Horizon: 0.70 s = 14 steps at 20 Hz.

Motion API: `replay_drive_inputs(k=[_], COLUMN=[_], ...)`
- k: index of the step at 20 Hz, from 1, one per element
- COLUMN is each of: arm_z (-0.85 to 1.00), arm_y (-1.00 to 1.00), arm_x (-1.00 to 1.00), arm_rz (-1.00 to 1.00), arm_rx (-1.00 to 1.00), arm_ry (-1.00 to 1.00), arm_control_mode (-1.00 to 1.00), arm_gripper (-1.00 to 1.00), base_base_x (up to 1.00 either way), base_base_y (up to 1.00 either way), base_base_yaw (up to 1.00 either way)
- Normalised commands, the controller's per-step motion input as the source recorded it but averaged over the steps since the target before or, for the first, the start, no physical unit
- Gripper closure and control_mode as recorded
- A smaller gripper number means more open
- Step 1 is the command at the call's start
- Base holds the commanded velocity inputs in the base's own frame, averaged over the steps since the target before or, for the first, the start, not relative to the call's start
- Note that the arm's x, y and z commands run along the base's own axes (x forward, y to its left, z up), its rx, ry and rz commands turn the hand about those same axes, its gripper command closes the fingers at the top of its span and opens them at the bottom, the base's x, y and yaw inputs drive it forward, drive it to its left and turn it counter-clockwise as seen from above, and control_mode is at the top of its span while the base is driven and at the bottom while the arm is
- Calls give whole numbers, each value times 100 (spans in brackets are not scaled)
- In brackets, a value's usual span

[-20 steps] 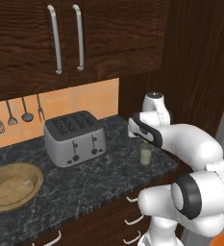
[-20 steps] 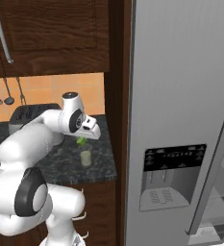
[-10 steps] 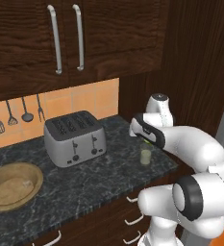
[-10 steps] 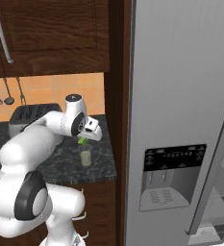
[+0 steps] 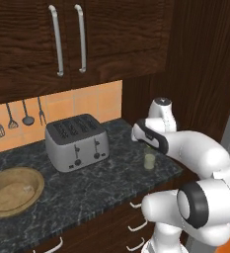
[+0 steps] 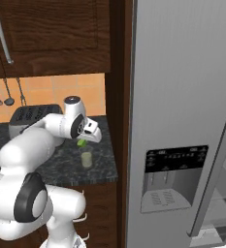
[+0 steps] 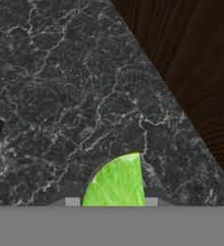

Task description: Grab a lemon wedge from the fridge and one ice cube from the ice bowl, and put them in the glass of lemonade.

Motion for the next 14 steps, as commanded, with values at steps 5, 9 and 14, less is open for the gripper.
replay_drive_inputs(k=[5,9,14], arm_z=[0,-2,-5], arm_y=[2,-1,-1], arm_x=[4,14,6], arm_rz=[-3,0,0], arm_rx=[0,0,0], arm_ry=[0,0,0], arm_control_mode=[-100,-100,-100], arm_gripper=[100,100,100], base_base_x=[0,0,0], base_base_y=[0,0,0], base_base_yaw=[0,0,0])
